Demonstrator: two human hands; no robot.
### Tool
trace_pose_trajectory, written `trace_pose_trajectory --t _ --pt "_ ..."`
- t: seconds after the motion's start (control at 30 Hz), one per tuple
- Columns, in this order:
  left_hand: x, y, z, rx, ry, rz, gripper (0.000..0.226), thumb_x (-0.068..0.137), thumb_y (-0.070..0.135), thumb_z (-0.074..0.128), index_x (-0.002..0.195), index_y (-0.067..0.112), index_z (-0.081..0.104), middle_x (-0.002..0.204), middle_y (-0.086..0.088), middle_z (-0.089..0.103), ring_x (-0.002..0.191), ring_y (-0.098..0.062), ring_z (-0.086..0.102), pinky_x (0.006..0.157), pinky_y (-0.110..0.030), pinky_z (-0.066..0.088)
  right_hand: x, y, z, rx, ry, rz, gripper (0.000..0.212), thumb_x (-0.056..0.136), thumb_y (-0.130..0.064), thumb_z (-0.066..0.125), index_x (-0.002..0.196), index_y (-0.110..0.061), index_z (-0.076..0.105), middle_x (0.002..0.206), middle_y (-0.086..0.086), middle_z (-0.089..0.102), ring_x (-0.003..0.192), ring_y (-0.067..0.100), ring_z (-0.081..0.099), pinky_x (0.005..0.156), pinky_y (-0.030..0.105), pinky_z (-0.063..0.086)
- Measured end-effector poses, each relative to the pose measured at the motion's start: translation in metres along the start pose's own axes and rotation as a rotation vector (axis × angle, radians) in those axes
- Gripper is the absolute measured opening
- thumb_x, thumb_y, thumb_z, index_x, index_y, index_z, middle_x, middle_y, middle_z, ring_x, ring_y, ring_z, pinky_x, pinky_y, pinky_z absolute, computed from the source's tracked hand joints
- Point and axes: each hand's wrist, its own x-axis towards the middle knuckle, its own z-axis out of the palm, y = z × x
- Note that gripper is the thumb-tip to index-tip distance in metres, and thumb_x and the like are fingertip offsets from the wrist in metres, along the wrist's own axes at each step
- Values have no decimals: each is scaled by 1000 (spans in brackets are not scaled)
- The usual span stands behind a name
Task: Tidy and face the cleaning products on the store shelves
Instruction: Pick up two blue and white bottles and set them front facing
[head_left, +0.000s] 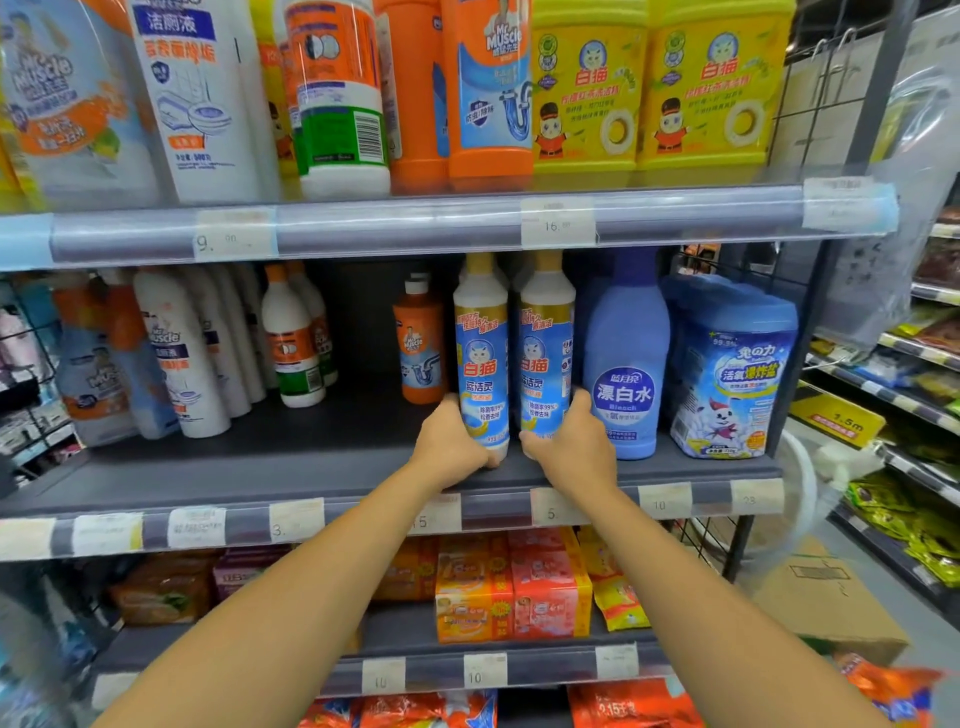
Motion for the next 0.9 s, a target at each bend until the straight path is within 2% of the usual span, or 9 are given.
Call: trace_pose_trajectory --t 0.13,0.3,0.4,0.5,0.6,0.73,0.9 --pt "2 -1 -1 -19 -17 14 68 58 13 93 116 18 57 113 0 68 92 -11 65 78 -25 51 8 3 -6 76 -138 -5 66 72 -35 77 123 -18 39 111 3 62 96 23 61 81 45 55" --pt "1 6 7 22 -17 48 63 61 16 91 115 19 58 108 2 68 84 -7 62 67 -14 45 12 6 -11 142 -231 -38 65 77 -25 76 129 -15 39 118 6 61 97 18 59 79 32 51" --pt "2 9 10 30 -3 52 57 64 17 89 110 22 57 108 2 68 78 -2 59 61 -10 41 11 6 -12 107 -233 -36 56 80 -22 74 124 -12 42 120 8 60 101 22 60 79 32 51" --pt "1 6 12 20 11 41 59 64 17 89 115 18 60 111 0 69 84 -7 61 66 -14 43 0 6 -9 81 -95 -63 47 79 -25 74 117 -12 48 112 8 64 95 23 63 74 32 53" --pt "1 3 13 27 33 32 56 64 19 89 114 17 63 112 -1 70 86 -8 62 68 -15 44 -11 6 -6 -31 -22 -78 49 82 -37 72 118 -15 47 107 6 66 93 23 64 73 37 55" --pt "-1 3 13 23 25 28 57 67 18 89 117 16 61 114 -1 71 84 -6 60 66 -10 42 -7 6 -8 -100 -70 -46 49 85 -41 66 122 -17 46 112 7 65 98 27 63 80 43 53" --pt "-11 10 10 34 8 20 55 72 25 85 120 18 59 117 -1 69 92 -11 63 76 -22 45 -9 2 -15 -53 -116 -45 51 82 -39 70 122 -17 48 114 6 66 100 27 63 82 43 53"
